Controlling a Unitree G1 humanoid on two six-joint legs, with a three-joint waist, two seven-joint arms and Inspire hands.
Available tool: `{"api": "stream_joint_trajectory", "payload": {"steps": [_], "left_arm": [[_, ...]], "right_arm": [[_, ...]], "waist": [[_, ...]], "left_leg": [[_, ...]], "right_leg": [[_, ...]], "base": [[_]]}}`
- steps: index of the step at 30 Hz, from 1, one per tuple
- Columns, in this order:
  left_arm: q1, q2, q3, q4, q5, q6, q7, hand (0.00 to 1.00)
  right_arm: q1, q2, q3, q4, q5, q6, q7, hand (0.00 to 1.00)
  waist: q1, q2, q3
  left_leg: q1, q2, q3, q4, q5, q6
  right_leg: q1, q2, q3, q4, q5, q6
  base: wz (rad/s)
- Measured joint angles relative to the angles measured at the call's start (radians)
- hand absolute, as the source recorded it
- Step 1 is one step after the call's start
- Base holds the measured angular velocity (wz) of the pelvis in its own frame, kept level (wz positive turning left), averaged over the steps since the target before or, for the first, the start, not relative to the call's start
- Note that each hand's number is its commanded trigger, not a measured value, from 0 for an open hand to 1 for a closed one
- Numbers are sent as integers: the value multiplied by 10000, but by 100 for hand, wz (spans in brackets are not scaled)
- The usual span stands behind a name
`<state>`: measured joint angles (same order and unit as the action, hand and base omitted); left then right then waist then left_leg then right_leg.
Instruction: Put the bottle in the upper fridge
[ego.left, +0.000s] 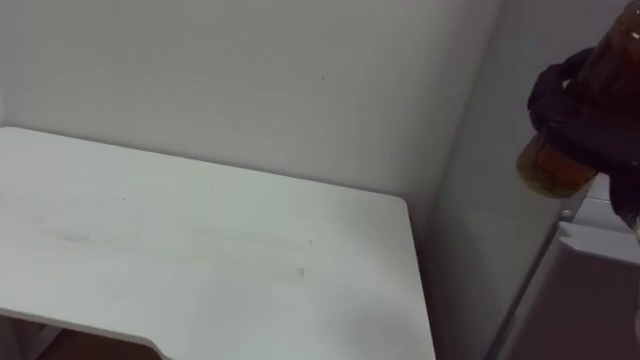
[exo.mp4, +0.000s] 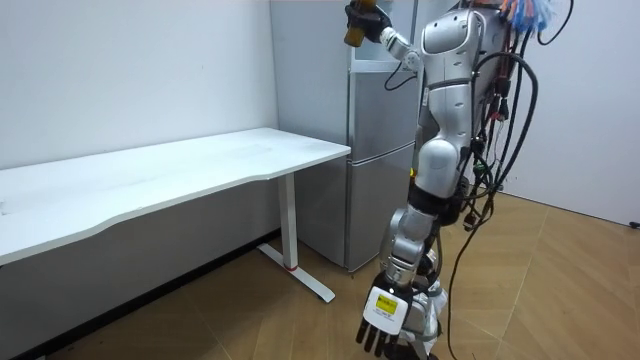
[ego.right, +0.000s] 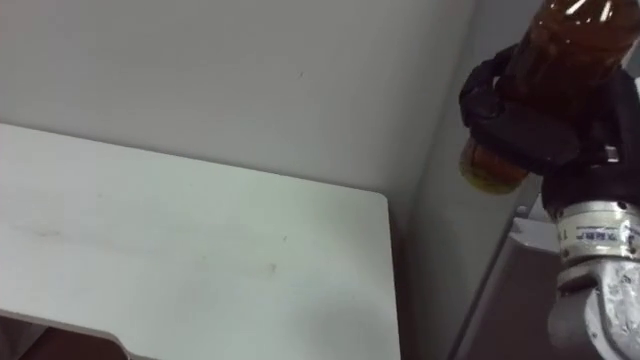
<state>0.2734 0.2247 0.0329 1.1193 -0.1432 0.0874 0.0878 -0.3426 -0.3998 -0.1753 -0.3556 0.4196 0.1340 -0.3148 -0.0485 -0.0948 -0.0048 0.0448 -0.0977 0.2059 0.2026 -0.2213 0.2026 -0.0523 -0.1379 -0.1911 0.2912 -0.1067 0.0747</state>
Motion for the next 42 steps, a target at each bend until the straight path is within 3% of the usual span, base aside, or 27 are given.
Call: {"api": "stream_joint_trajectory", "payload": {"steps": [7, 15, 20, 25, 35, 42], "left_arm": [[124, 73, 62, -2, 49, -86, 81, 0], [148, 64, 815, -5, 383, -291, 68, 0], [185, -136, 1507, -2, 383, -339, 119, 0], [312, -134, 1621, 56, 383, -463, 331, 0], [694, -148, 1580, 88, 496, -471, 413, 0], [705, -117, 1408, -5, 839, -472, 552, 0]], "right_arm": [[13, -819, -102, -59, -36, -23, -24, 100], [184, -841, -444, -55, -378, -115, -23, 100], [186, -1165, -1549, -48, -795, -233, -523, 100], [195, -1224, -2136, 255, -1154, -710, -1423, 100], [217, -1226, -2843, 1319, -1015, -806, -3046, 100], [217, -1231, -2833, 2040, -686, -822, -3070, 100]], "waist": [[-98, -114, 23], [-236, -108, 34], [-295, 3, -34], [-316, 70, -62], [-494, -161, -10], [-562, -157, -38]], "left_leg": [[61, 29, 150, -19, -17, -29], [138, 197, 286, -19, -79, -111], [45, 198, 395, -4, -88, -113], [213, 211, 412, -72, -90, -117], [175, 236, 384, 1, -109, -155], [158, 248, 388, 11, -110, -156]], "right_leg": [[17, 31, -10, -18, 14, -17], [136, 198, -4, -188, 217, -113], [123, 225, -5, -382, 251, -101], [253, 254, 4, -399, 238, -82], [213, 260, -46, -320, 238, -82], [192, 272, -43, -317, 239, -82]], "base": [[-5], [-6], [-7], [-4], [0], [0]]}}
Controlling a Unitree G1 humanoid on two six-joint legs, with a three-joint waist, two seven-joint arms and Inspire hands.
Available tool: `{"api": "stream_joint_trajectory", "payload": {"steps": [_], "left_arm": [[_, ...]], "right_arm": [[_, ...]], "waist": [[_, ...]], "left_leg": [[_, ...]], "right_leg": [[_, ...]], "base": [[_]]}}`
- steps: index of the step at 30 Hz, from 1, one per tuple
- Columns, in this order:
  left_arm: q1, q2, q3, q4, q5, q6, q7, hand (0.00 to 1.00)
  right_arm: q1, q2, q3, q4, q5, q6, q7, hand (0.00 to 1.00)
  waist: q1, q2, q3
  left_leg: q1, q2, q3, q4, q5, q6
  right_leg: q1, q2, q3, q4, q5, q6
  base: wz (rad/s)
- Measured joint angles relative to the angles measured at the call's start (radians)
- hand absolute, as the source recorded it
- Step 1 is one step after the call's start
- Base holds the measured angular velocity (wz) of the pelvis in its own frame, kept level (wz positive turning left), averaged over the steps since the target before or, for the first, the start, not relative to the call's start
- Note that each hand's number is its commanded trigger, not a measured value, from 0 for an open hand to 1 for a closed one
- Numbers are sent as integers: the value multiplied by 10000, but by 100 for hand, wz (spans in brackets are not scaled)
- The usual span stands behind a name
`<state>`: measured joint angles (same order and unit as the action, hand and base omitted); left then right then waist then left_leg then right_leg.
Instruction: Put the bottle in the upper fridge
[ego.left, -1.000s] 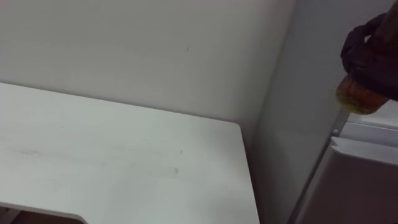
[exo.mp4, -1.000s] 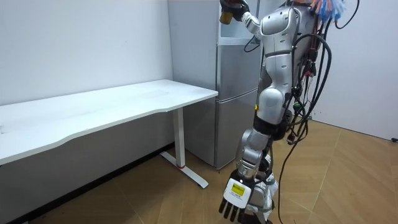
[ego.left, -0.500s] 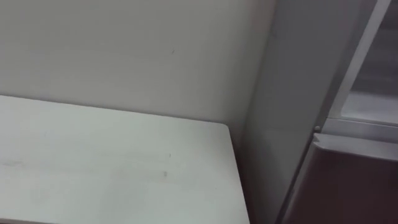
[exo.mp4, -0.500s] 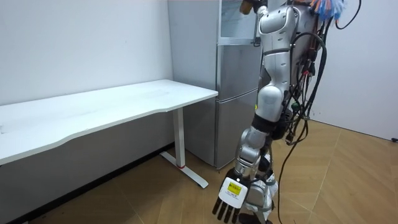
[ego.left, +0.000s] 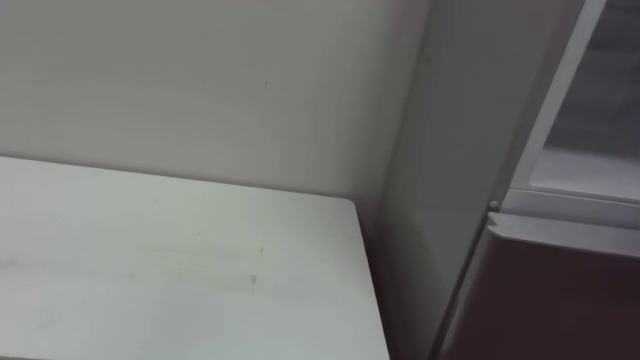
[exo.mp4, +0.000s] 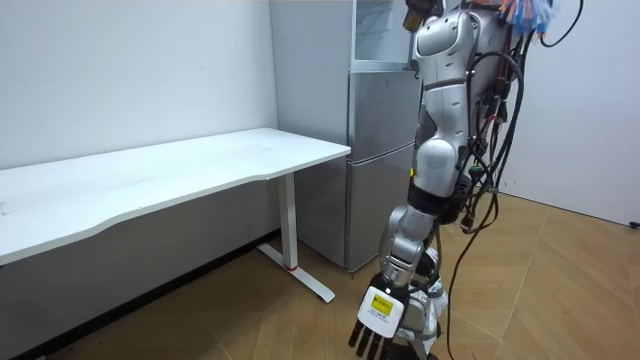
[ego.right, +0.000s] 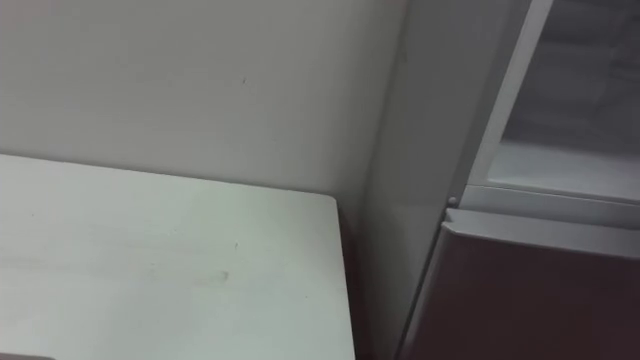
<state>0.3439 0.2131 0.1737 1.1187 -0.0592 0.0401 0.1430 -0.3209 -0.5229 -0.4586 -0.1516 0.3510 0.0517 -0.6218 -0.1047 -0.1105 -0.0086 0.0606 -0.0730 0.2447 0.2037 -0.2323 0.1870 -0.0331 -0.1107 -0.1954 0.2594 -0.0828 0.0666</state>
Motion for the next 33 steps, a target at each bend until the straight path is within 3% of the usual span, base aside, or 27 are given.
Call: {"api": "stream_joint_trajectory", "payload": {"steps": [14, 19, 27, 33], "left_arm": [[-7, 118, -111, 45, 130, 54, -242, 0], [0, 146, -108, 36, 322, 47, -221, 0], [10, 164, 124, 38, 339, 30, -202, 0], [25, 235, 205, 8, 346, 41, -212, 0]], "right_arm": [[-18, -55, 389, 1356, 833, 26, 340, 100], [-216, -397, 544, 2618, 827, 23, 364, 100], [-433, -433, 560, 3417, 1067, 18, 306, 100], [-554, -1238, 1234, 4605, 1595, 58, 311, 100]], "waist": [[313, -209, 59], [566, -207, 62], [657, -111, 109], [842, -154, 87]], "left_leg": [[-35, 6, -28, 8, -2, -5], [-56, 1, -35, 13, -2, -3], [-145, -28, -44, 1, -2, -3], [-177, -42, -120, 27, -5, -10]], "right_leg": [[-5, 2, -1, -9, -11, 13], [-19, 5, 36, -11, -4, 3], [-98, -77, -63, 188, -106, 100], [-177, -163, -427, 356, -196, 105]], "base": [[0], [0], [0], [2]]}}
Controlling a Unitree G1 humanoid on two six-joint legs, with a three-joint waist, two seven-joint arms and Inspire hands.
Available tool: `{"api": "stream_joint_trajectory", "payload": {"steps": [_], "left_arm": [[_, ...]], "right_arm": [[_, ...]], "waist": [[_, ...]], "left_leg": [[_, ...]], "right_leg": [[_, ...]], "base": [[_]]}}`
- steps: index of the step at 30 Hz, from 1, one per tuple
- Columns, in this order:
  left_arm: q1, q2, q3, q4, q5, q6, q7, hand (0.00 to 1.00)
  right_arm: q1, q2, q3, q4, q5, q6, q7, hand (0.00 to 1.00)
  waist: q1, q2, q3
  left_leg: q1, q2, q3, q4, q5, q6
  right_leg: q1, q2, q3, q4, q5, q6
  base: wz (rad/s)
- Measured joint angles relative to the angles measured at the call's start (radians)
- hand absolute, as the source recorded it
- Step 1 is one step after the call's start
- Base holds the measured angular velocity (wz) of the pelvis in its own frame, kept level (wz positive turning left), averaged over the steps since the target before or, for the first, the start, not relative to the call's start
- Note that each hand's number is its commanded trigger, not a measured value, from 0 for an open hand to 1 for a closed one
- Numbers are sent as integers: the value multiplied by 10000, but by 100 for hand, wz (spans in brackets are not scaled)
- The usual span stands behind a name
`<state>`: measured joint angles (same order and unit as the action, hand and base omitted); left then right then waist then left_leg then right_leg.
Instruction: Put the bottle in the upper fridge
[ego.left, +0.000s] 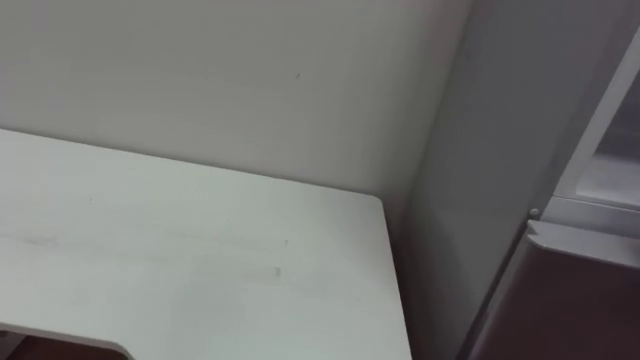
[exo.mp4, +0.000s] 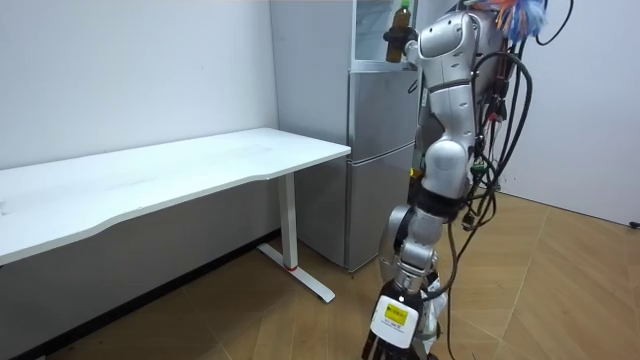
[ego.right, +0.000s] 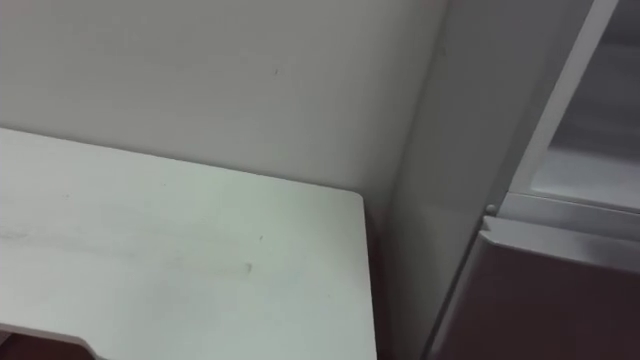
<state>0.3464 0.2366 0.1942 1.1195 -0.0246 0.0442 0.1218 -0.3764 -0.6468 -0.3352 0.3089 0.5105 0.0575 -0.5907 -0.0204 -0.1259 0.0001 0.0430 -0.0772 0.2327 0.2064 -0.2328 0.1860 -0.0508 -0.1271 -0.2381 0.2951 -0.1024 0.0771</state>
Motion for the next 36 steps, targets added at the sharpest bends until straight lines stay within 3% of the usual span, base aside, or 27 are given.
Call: {"api": "stream_joint_trajectory", "payload": {"steps": [4, 19, 23, 26, 30, 36], "left_arm": [[96, 12, -2, 2, 4, 5, 1, 0], [428, 37, -27, 1, -29, 8, -81, 0], [415, 43, -56, 5, -25, -12, -177, 0], [381, 50, -50, 4, -21, -6, -203, 0], [383, 33, -52, 42, -25, 13, -201, 0], [410, 42, -157, 0, -25, 152, -267, 0]], "right_arm": [[-73, -103, 105, 52, -201, 93, 266, 100], [-1516, -208, 1096, 430, -1179, 90, -858, 100], [-2138, -284, 1270, 466, -1177, 77, -1201, 100], [-2149, -296, 1274, 546, -1098, 47, -1211, 100], [-2329, -298, 1277, 1287, -501, -13, -894, 100], [-2789, -299, 1589, 2754, 247, -12, -112, 100]], "waist": [[60, -6, -6], [549, 89, -12], [527, 48, -17], [577, -87, -68], [563, -160, -103], [546, -8, -25]], "left_leg": [[-49, -17, -25, 10, 0, 1], [-62, -32, -483, 170, 1, -3], [-127, -33, -577, 205, 0, -3], [-113, -33, -647, 204, 1, -3], [-98, -56, -729, 199, 1, -2], [-128, -63, -769, 257, 0, 0]], "right_leg": [[-16, -80, -401, 34, -46, -23], [182, -107, -695, 0, -55, -33], [278, -107, -781, -34, -58, -29], [338, -126, -957, -51, -74, -26], [360, -144, -983, -46, -75, -27], [473, -103, -925, -251, -64, -41]], "base": [[1], [8], [7], [9], [4], [1]]}}
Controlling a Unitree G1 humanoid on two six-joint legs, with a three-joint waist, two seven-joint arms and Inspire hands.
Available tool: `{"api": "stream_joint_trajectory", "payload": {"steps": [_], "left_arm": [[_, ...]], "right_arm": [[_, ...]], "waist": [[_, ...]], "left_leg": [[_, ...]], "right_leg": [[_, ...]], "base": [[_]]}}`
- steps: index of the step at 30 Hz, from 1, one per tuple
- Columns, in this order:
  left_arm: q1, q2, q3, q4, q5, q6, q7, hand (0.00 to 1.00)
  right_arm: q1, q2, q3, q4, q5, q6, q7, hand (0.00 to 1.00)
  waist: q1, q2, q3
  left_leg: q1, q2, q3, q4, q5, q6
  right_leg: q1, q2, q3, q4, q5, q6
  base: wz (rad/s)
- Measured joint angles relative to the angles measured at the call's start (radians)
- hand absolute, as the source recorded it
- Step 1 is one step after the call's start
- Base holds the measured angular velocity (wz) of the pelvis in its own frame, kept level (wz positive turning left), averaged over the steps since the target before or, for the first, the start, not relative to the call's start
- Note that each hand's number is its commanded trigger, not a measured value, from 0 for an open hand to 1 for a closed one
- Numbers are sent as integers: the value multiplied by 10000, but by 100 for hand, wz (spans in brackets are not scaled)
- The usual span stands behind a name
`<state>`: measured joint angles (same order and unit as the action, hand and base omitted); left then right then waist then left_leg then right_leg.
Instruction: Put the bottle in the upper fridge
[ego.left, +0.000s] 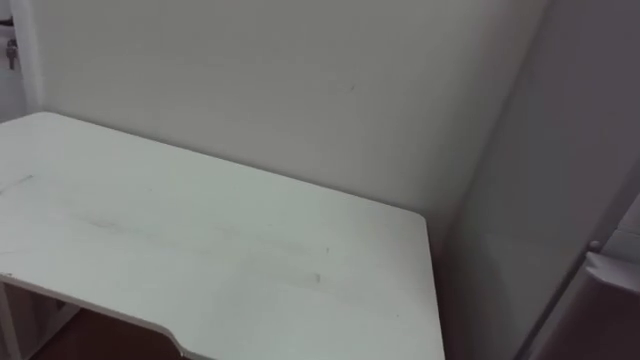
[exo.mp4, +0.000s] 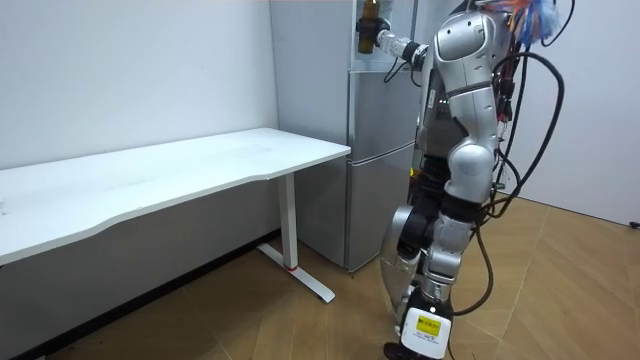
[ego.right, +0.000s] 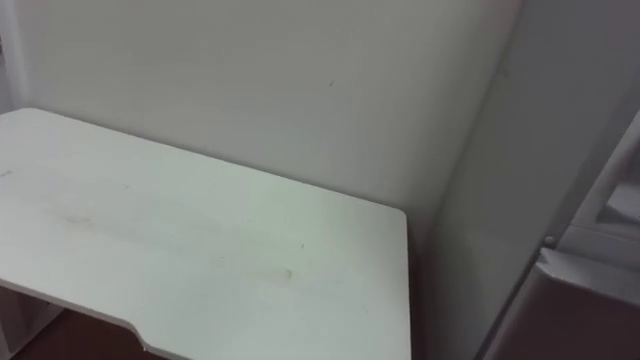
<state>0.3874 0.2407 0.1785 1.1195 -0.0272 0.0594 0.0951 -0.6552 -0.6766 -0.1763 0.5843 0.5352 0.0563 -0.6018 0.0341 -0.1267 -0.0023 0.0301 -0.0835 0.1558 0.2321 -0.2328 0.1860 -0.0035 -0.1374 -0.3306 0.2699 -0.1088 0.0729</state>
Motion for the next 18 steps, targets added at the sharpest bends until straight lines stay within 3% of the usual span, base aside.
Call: {"api": "stream_joint_trajectory", "payload": {"steps": [4, 5, 13, 14, 15, 16, 18], "left_arm": [[-30, 28, -74, 4, -2, 262, -116, 0], [-40, 116, -74, -16, -2, 295, -125, 0], [-6, 197, -171, -17, 0, 669, -109, 0], [9, 218, -234, -48, -2, 669, -91, 0], [15, 228, -264, -66, -2, 669, -88, 0], [18, 228, -270, -99, -3, 669, -88, 0], [16, 229, -306, -185, -16, 662, -91, 0]], "right_arm": [[-406, -50, 119, 790, 551, -326, 507, 100], [-439, -231, 311, 1099, 630, -528, 604, 100], [-469, -394, 356, 1818, 720, -836, 814, 100], [-470, -394, 358, 1884, 706, -887, 803, 85], [-470, -393, 357, 1890, 694, -899, 796, 52], [-469, -391, 362, 1888, 564, -900, 806, 5], [-469, -392, 368, 1888, 486, -950, 813, 0]], "waist": [[8, 264, 16], [26, 288, 16], [251, 267, -14], [283, 285, -24], [289, 303, -30], [289, 376, -50], [333, 506, -60]], "left_leg": [[-11, -6, -113, 43, -1, -4], [-8, 2, -156, 44, -2, -23], [2, 24, -284, 90, 1, -66], [2, 26, -286, 100, 1, -65], [-3, 26, -291, 117, 1, -65], [-24, 43, -313, 162, -2, -62], [-36, 69, -331, 195, -4, -58]], "right_leg": [[116, 10, -226, -172, 19, -16], [125, 7, -328, -178, 18, -15], [236, 76, -301, -323, 46, -52], [242, 77, -301, -320, 59, -63], [248, 83, -290, -323, 63, -70], [252, 101, -284, -324, 101, -118], [251, 127, -290, -319, 188, -179]], "base": [[7], [10], [4], [0], [3], [4], [2]]}}
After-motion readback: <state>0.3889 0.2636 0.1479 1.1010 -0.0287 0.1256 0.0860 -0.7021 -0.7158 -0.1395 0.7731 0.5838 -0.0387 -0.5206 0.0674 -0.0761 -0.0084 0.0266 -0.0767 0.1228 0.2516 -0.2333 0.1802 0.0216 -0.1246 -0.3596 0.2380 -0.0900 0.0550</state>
